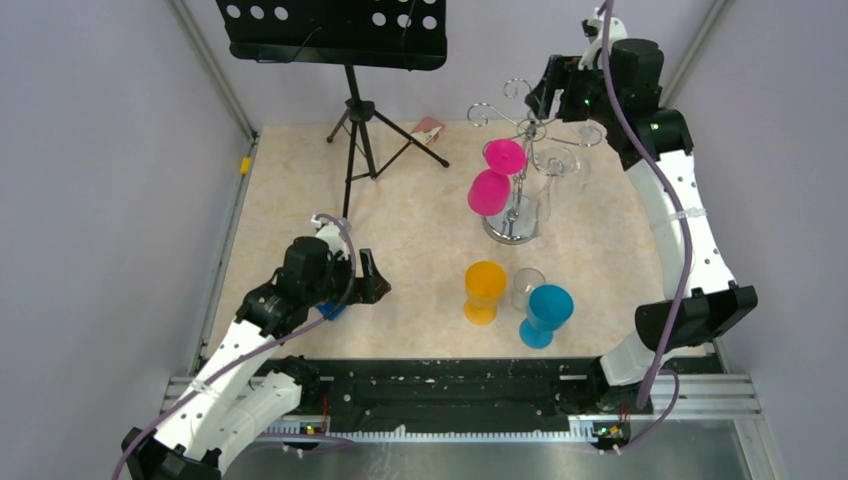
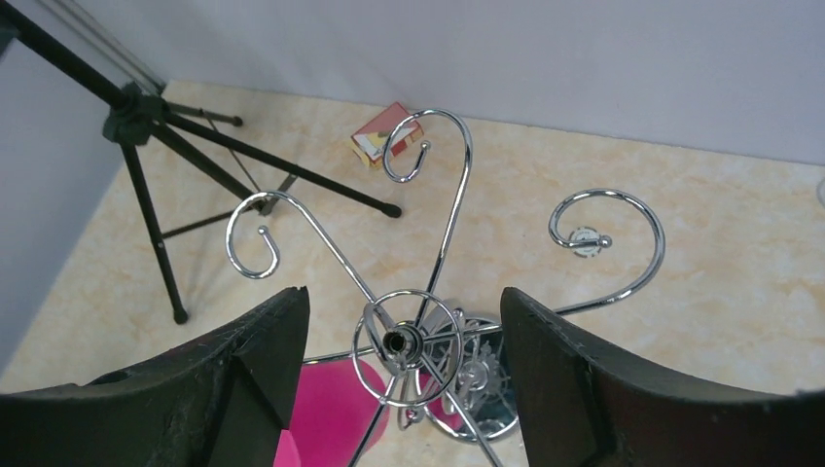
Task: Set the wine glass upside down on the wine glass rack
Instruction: Adjust the wine rack at the center of the board.
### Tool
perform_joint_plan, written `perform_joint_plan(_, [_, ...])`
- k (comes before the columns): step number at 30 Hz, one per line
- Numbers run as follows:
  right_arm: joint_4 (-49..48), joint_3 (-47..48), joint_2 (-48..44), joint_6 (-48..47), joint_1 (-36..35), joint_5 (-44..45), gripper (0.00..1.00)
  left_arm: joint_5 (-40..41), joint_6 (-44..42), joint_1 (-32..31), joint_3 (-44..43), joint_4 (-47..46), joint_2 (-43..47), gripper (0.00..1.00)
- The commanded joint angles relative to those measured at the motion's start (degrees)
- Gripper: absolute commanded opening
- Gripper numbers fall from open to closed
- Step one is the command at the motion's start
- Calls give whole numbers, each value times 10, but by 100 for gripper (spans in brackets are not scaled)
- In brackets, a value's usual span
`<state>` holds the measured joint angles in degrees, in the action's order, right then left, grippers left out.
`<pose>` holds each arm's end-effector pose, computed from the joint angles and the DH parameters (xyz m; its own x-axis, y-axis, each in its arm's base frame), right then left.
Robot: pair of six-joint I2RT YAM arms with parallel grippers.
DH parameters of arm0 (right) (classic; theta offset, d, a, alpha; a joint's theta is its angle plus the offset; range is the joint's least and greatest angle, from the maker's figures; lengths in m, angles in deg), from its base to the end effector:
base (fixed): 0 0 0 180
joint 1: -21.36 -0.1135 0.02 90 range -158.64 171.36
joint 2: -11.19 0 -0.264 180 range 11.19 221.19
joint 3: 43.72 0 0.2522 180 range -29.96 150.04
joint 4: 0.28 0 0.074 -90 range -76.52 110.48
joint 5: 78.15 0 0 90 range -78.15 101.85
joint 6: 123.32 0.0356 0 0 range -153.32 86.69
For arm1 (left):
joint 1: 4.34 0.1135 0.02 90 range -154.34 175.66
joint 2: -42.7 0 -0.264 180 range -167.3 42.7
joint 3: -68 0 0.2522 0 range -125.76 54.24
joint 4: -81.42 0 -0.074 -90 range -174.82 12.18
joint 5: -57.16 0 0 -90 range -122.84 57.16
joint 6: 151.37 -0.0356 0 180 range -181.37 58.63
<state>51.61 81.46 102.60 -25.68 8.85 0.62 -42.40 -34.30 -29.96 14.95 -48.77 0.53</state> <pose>0.3301 0.0803 0.4837 -0.3532 0.0552 -0.9339 -0.3493 0.9183 0.1864 0.1389 -0.0732 0.2698 -0.7516 -0.1373 -0.6452 0.2256 0.8657 -0.4469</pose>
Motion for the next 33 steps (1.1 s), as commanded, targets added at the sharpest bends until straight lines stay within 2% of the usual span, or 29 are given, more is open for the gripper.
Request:
perform_joint_plan(1, [1,27,-34,99,0,41,74,2,3,2,-4,-17,7,92])
perform_joint_plan(10, [173,209,58,93,-50,117,73,2,3,1,-4,-18,7,92])
perform_joint_plan(16, [230,271,105,92,-72,158,67,2,4,2,-3,-19,8,92])
perform_joint_plan(23, [231,269,124,91,-97,212,64,2,4,2,-3,-18,9,92])
perform_joint_plan(26, [215,255,127,80,-98,202,57,2,4,1,-3,-19,9,92])
perform_joint_plan(33, [168,203,120,56,-97,176,49,3,3,2,-3,-19,13,92])
